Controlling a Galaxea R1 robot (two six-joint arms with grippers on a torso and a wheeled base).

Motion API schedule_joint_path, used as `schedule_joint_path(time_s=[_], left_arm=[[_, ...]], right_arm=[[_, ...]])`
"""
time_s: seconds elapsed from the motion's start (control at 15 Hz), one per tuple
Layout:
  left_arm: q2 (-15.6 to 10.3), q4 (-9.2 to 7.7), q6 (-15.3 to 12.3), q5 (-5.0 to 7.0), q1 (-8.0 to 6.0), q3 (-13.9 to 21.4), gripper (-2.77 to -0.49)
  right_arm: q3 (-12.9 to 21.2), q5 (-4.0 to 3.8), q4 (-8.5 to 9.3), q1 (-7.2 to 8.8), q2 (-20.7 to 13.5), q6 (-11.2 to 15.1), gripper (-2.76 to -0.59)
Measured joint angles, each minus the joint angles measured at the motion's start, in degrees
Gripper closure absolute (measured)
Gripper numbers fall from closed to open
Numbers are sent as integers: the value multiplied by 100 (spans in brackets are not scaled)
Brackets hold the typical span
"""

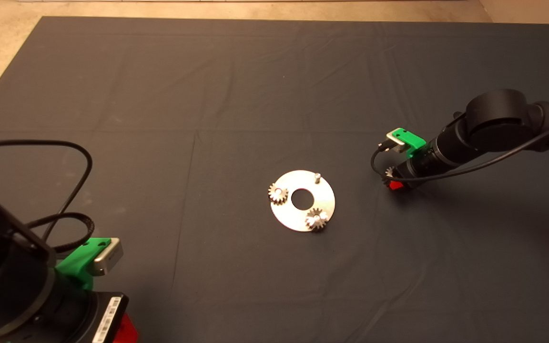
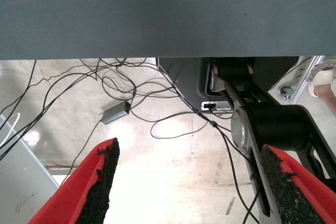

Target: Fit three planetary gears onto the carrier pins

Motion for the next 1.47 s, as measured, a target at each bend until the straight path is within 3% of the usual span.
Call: schedule_joint_path(time_s=[0.93, 1.2, 1.33, 1.47], left_arm=[[11, 0, 0, 0, 0, 0, -189], [11, 0, 0, 0, 0, 0, -189], [15, 0, -2, -2, 0, 0, -189], [9, 0, 0, 5, 6, 0, -189]], right_arm=[[44, -27, -13, -2, 80, -20, -100], [66, -28, -406, -2, 116, -22, -104], [66, -138, -546, -5, 273, -26, -115], [74, -131, -599, -30, 323, -27, -125]])
